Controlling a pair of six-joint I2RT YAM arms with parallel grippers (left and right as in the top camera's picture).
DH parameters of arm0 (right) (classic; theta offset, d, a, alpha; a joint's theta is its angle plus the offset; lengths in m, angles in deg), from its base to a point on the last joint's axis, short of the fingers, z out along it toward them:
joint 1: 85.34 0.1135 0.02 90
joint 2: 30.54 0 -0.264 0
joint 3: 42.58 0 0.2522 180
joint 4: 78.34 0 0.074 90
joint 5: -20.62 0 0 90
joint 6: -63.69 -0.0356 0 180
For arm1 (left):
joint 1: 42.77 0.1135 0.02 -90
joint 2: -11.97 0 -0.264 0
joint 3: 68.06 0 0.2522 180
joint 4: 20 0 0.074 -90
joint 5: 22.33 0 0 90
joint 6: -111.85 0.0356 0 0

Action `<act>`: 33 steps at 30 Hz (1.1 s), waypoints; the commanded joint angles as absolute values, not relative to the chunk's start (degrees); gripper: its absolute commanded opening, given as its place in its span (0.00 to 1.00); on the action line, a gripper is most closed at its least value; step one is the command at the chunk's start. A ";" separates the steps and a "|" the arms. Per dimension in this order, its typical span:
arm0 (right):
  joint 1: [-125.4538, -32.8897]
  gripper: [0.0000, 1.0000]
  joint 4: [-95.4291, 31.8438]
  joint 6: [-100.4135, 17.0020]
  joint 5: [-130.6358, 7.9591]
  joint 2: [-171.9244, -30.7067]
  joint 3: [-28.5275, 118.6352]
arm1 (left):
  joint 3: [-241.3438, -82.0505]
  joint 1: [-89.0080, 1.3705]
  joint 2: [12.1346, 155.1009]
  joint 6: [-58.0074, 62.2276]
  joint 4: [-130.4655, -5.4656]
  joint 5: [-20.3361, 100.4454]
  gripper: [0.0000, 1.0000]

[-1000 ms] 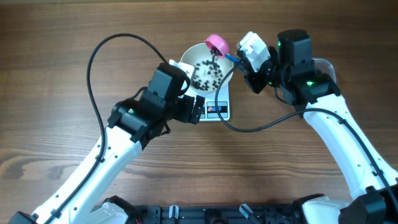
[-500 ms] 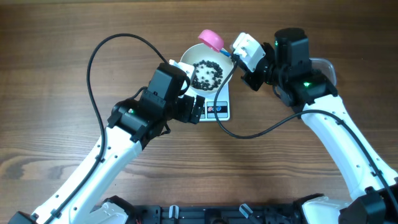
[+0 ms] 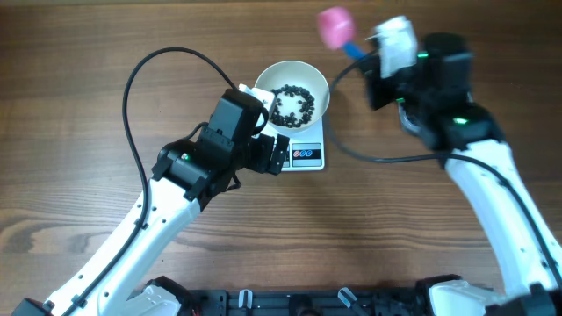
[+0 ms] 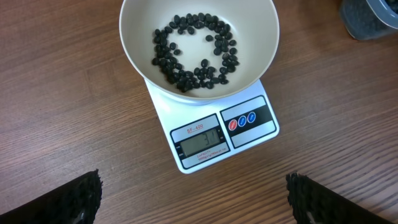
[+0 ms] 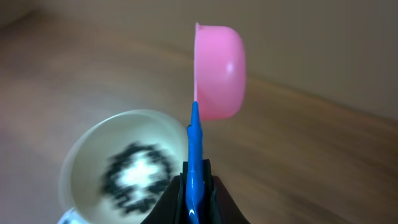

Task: Scoop item into bowl and weigh 150g on scale
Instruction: 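Return the empty scoop with the right gripper to the bean container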

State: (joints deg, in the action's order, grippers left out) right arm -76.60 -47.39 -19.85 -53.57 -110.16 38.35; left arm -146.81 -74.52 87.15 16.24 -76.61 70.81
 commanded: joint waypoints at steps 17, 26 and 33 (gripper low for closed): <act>-99.33 0.04 -21.55 -9.60 -65.83 -112.15 38.31 | -147.62 -74.43 87.56 17.11 -76.46 70.30 1.00; -99.31 0.04 -20.88 -9.82 -66.97 -122.29 38.31 | -147.62 -74.43 87.58 17.11 -76.46 70.30 1.00; -99.33 0.04 -20.79 -9.88 -56.80 -123.34 38.33 | -147.62 -74.43 87.58 17.11 -76.46 70.30 1.00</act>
State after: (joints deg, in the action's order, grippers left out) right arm -99.31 -19.76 -10.52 -63.40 -121.04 38.29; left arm -146.81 -74.52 87.15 16.24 -76.61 70.79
